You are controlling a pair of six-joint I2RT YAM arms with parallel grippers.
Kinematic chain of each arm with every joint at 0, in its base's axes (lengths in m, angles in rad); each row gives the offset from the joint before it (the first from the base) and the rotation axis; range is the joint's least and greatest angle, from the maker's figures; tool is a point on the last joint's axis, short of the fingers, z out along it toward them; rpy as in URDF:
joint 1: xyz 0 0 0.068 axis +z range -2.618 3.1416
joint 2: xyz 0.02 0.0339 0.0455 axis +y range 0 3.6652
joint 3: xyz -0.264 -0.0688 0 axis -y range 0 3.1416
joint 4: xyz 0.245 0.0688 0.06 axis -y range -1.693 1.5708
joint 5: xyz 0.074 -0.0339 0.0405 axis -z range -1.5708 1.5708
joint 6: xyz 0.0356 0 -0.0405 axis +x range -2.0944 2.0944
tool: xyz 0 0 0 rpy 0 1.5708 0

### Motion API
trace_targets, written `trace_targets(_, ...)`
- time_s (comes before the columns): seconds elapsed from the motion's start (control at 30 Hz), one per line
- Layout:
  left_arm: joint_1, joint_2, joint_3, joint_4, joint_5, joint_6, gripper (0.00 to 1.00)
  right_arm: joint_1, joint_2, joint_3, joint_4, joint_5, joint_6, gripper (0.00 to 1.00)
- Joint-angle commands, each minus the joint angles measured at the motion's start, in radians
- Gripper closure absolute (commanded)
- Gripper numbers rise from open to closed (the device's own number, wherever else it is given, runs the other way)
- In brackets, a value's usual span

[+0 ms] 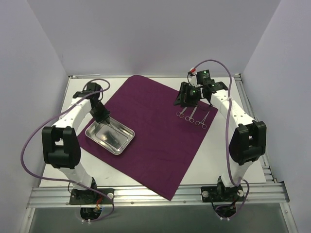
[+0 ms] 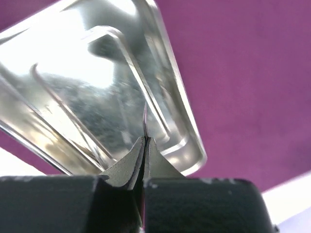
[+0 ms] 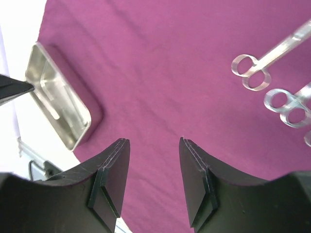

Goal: Open and lay out the surgical kit
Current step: Pick up the medical item from the container, then place the medical item in the surgical kit.

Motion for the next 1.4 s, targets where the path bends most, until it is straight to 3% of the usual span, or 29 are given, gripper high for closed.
trace_targets(0.0, -0.003, -0.079, 0.025, 0.041, 0.140, 0.072, 0.98, 0.032, 0.029, 0.052, 0.016, -0.098, -0.022, 0.54)
trace_targets(0.17, -0.018, -0.182, -0.034, 0.294, 0.446, 0.099, 0.98, 0.090, 0.063, 0.076, 0.108, -0.303, -0.017, 0.51)
trace_targets(0.43, -0.047, -0.289, -0.098, 0.525, 0.673, 0.081, 0.98, 0.252, 0.104, 0.098, 0.336, -0.621, 0.059, 0.47)
trace_targets(0.63, -0.097, -0.358, -0.147, 0.649, 0.776, 0.032, 0.98, 0.305, 0.101, 0.101, 0.372, -0.651, 0.069, 0.47)
trace_targets(0.77, -0.098, -0.389, -0.172, 0.698, 0.819, 0.011, 0.98, 0.313, 0.064, 0.034, 0.525, -0.660, 0.157, 0.48)
trace_targets(1.03, -0.103, -0.435, -0.241, 0.761, 0.850, -0.031, 0.98, 0.317, 0.037, -0.014, 0.547, -0.661, 0.185, 0.51)
trace_targets(1.13, -0.104, -0.446, -0.254, 0.767, 0.851, -0.040, 0.98, 0.317, 0.026, -0.029, 0.582, -0.678, 0.205, 0.57)
trace_targets(1.23, -0.103, -0.447, -0.259, 0.771, 0.850, -0.042, 0.98, 0.320, 0.015, -0.057, 0.651, -0.697, 0.257, 0.69)
trace_targets(1.27, -0.103, -0.447, -0.259, 0.773, 0.848, -0.042, 0.98, 0.320, 0.014, -0.068, 0.686, -0.712, 0.269, 0.81)
trace_targets(1.37, -0.103, -0.438, -0.255, 0.770, 0.850, -0.043, 0.98, 0.323, 0.011, -0.075, 0.715, -0.726, 0.296, 1.00)
